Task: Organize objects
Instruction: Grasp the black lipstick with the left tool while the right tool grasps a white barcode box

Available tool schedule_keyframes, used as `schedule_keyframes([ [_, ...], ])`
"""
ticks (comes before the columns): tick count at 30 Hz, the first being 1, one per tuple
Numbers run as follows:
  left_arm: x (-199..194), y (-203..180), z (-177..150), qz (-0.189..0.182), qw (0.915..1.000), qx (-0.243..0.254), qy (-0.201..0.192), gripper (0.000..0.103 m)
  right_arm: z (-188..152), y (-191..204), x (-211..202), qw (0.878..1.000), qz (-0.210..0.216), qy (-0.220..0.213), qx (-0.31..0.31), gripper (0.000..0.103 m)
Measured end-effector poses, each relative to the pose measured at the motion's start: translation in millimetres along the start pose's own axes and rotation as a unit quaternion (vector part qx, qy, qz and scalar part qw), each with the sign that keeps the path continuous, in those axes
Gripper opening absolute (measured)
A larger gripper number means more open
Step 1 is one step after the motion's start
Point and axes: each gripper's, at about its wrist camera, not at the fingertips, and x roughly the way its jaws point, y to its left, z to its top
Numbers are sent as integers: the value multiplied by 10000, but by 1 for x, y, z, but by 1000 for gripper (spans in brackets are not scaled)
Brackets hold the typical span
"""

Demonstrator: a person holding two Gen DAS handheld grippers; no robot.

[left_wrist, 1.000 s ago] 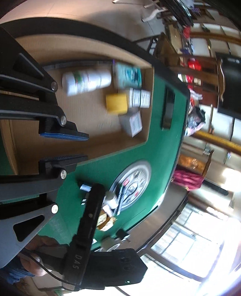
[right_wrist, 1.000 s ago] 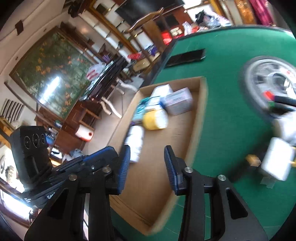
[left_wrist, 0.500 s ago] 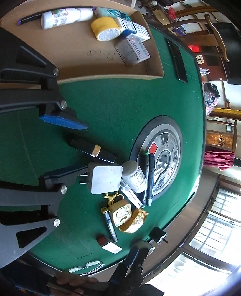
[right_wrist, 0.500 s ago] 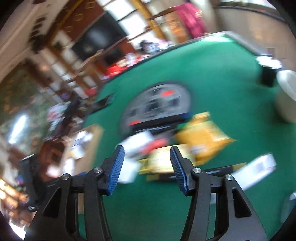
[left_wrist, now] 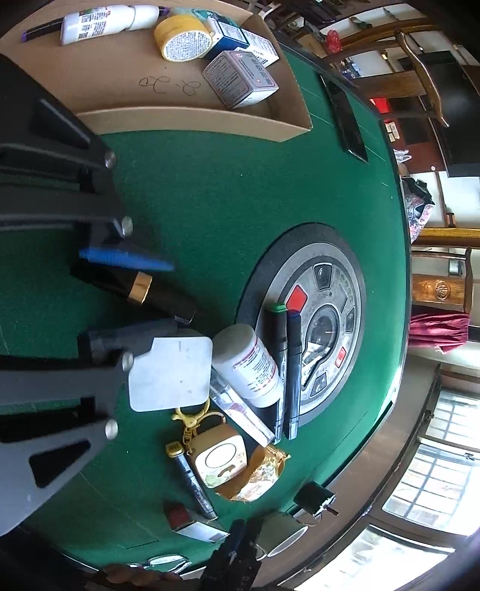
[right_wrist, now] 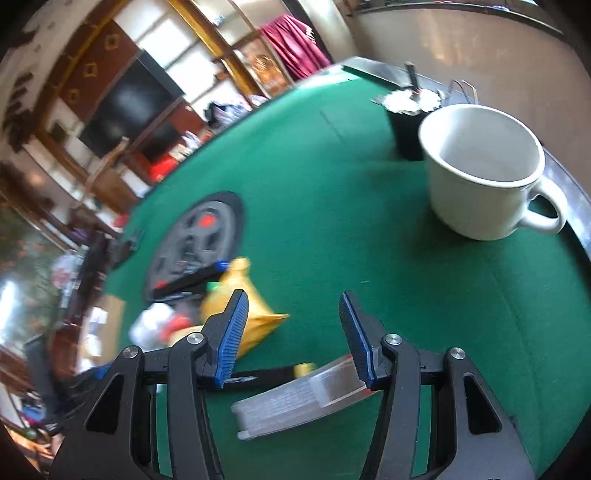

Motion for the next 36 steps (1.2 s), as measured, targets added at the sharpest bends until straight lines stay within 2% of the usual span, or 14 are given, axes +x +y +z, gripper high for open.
schedule_keyframes([
  [4, -3, 6, -12, 14, 10000, -60, -20, 17, -16, -5, 0, 9984, 127, 536, 148, 51],
  [6, -7, 7, -16, -20, 10000, -95, -23, 17, -36, 4, -10, 9950, 595, 796, 93, 51],
  [8, -10, 8, -20, -70, 9999, -134, -15, 17, -60, 15, -18, 9904, 784, 1141, -30, 51],
  [10, -10, 7, -21, -61, 9999, -116, -29, 17, -87, 32, -30, 9834, 1082, 1382, -455, 51],
  [15, -7, 4, -18, 13, 9999, -141, -33, 17, -107, 62, -46, 9812, 327, 909, -1668, 52],
  [18, -5, 1, -15, 126, 9999, -48, -46, 17, -114, 75, -41, 9740, 301, 875, -2066, 52],
  [23, -1, -5, -13, 331, 9992, 87, -192, 17, -124, 97, -21, 9657, 152, 1027, -2382, 52],
  [27, -7, -2, -21, 199, 9994, 18, -282, 16, -131, 102, -15, 9631, -301, 724, -2576, 49],
  [28, -11, 1, -25, 31, 9996, -80, -286, 16, -132, 103, -12, 9632, -304, 701, -2578, 45],
  [29, -14, 3, -28, -70, 9994, -139, -315, 16, -132, 100, -14, 9639, -300, 664, -2560, 33],
  [30, -18, 4, -31, -143, 9991, -186, -362, 16, -130, 96, -17, 9665, -235, 654, -2470, 28],
  [36, -42, 1, -45, -406, 9971, -238, -590, 16, -130, 92, -38, 9736, 198, 394, -2238, 28],
])
